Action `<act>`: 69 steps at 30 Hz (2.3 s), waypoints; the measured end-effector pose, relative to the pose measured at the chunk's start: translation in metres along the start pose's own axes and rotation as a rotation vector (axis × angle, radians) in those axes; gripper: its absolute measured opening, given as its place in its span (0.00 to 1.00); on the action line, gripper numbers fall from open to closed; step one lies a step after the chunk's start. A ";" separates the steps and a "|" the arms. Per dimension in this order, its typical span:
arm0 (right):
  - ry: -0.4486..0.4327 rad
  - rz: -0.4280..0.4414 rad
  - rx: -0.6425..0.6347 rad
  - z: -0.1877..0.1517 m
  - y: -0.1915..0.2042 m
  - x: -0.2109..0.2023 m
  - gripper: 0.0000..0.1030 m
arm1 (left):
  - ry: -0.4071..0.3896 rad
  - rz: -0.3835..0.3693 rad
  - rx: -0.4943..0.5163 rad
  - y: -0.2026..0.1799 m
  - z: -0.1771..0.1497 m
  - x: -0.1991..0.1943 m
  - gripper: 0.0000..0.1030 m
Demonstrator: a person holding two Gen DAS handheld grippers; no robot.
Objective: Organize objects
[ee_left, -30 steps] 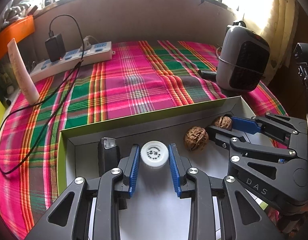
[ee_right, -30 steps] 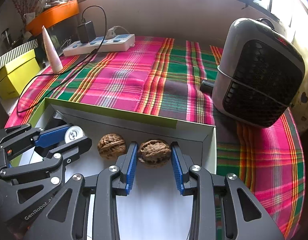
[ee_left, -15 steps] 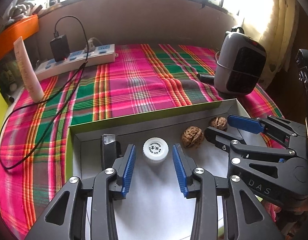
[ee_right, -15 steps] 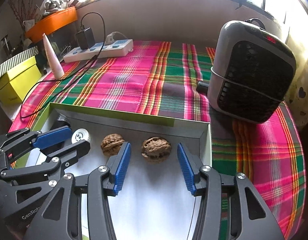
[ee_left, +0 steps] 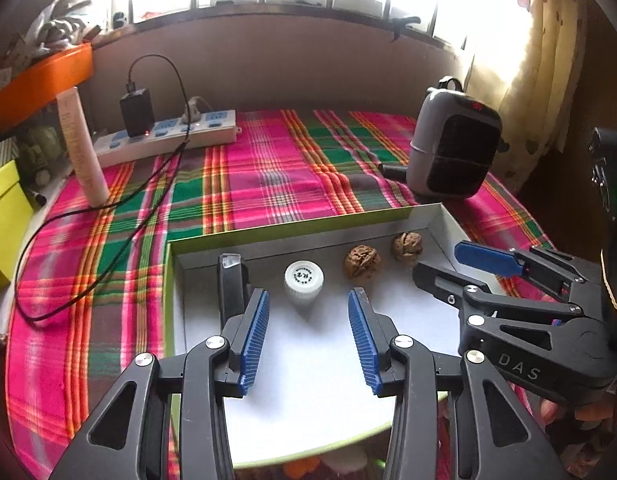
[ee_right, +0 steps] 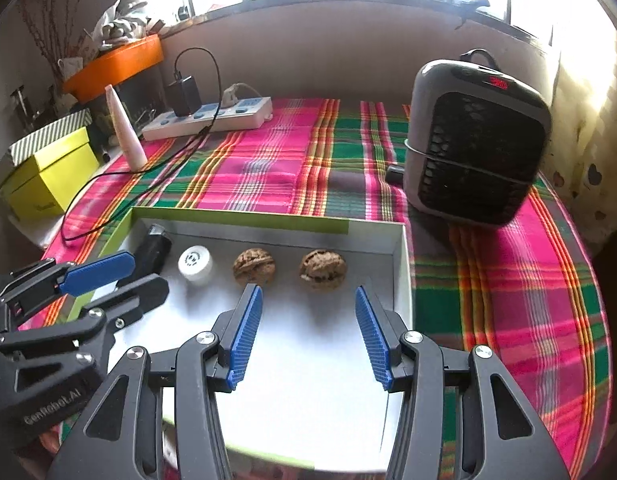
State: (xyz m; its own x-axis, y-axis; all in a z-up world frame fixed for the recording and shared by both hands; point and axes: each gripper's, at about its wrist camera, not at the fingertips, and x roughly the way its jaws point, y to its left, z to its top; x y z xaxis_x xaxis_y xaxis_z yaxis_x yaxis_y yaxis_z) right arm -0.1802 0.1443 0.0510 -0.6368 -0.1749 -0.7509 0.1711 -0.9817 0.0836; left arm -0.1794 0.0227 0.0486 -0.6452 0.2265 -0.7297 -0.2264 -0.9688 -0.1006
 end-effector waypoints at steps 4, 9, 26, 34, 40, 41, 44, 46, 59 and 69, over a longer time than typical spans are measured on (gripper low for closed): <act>-0.017 0.000 0.010 -0.008 0.000 -0.013 0.48 | -0.011 0.000 -0.009 0.002 -0.010 -0.013 0.39; -0.034 -0.004 0.021 -0.020 0.000 -0.028 0.48 | -0.030 -0.010 -0.004 0.000 -0.020 -0.026 0.39; -0.066 -0.024 0.020 -0.068 -0.002 -0.066 0.48 | 0.004 -0.117 0.026 -0.017 -0.058 -0.047 0.39; -0.052 -0.034 0.055 -0.093 -0.015 -0.075 0.48 | 0.037 -0.146 0.065 -0.029 -0.071 -0.043 0.39; -0.054 -0.028 0.063 -0.097 -0.017 -0.079 0.48 | 0.057 -0.155 0.088 -0.039 -0.076 -0.039 0.39; -0.053 -0.028 0.064 -0.098 -0.017 -0.079 0.48 | 0.058 -0.155 0.089 -0.040 -0.076 -0.039 0.39; -0.043 -0.030 0.082 -0.102 -0.020 -0.077 0.48 | 0.065 -0.149 0.093 -0.043 -0.077 -0.036 0.39; -0.037 -0.029 0.091 -0.103 -0.022 -0.076 0.48 | 0.075 -0.148 0.094 -0.045 -0.078 -0.033 0.39; -0.017 -0.014 0.124 -0.103 -0.026 -0.067 0.48 | 0.117 -0.160 0.096 -0.052 -0.089 -0.029 0.39; 0.005 0.000 0.133 -0.096 -0.021 -0.053 0.48 | 0.131 -0.179 0.108 -0.059 -0.096 -0.031 0.39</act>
State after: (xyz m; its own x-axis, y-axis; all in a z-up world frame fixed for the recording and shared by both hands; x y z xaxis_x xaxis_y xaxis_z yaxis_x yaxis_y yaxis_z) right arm -0.0775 0.1812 0.0259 -0.6328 -0.1746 -0.7544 0.0696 -0.9831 0.1692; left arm -0.0758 0.0632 0.0119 -0.4892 0.3718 -0.7890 -0.4099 -0.8965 -0.1682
